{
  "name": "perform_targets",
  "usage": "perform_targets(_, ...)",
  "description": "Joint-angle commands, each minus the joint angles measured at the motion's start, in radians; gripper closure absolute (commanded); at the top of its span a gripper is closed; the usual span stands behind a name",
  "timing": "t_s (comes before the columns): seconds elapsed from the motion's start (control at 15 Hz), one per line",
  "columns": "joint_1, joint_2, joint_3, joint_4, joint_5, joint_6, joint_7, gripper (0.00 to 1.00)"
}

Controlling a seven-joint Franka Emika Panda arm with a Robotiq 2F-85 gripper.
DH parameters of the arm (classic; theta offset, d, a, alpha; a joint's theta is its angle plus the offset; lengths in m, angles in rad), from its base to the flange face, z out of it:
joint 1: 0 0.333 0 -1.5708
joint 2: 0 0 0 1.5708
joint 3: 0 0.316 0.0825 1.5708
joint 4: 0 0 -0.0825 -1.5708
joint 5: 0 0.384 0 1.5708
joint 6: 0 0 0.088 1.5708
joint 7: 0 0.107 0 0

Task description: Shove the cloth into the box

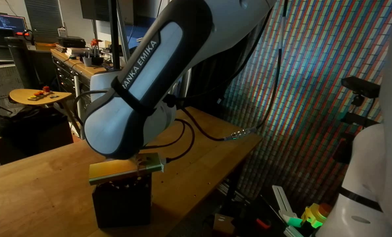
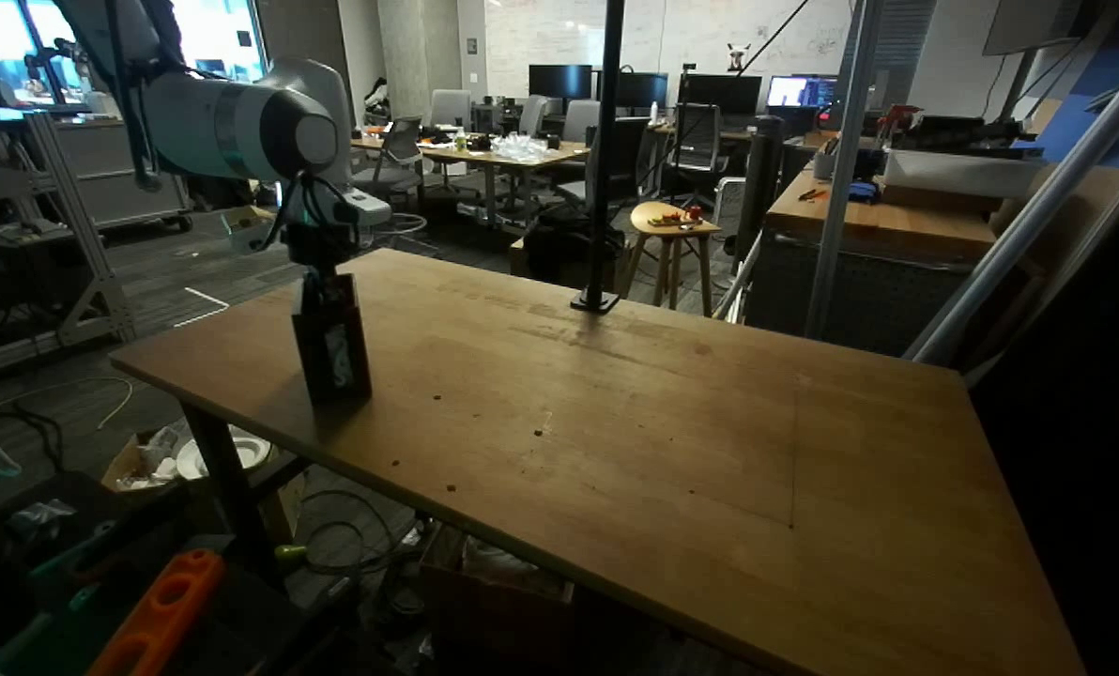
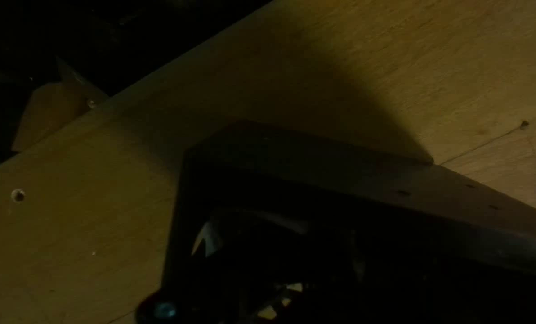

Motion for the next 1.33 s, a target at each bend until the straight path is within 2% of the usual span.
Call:
perform_targets(0.0,0.013,0.022,-0.002,-0.047,0.047,0.076,0.01,0.97)
perform_targets(0.2,0.015,0.014,-0.001,-0.046,0.058,0.058,0.007,0.95)
perform_targets(0.27,0.016,0.001,-0.005,-0.047,0.049,0.042,0.009,0.64)
perform_targets(0.33,0.018,-0.009,-0.009,-0.049,0.038,0.028,0.014,0.64)
perform_targets(0.67,0.025,-0.102,-0.032,-0.056,-0.054,-0.093,0.046,0.29)
perform_targets(0.73,0.024,-0.117,-0.032,-0.052,-0.077,-0.125,0.05,0.26)
perform_targets(0.8,0.021,-0.134,-0.031,-0.045,-0.099,-0.164,0.053,0.44)
perform_targets(0.87,0.018,-0.145,-0.029,-0.042,-0.12,-0.199,0.054,0.53)
perform_targets(1.0,0.011,-0.17,-0.023,-0.031,-0.156,-0.269,0.054,0.53)
perform_targets(1.07,0.008,-0.18,-0.019,-0.027,-0.169,-0.296,0.053,0.59)
perform_targets(1.13,0.006,-0.189,-0.015,-0.025,-0.18,-0.319,0.052,0.54)
perform_targets(1.27,0.002,-0.206,-0.008,-0.019,-0.195,-0.361,0.049,0.52)
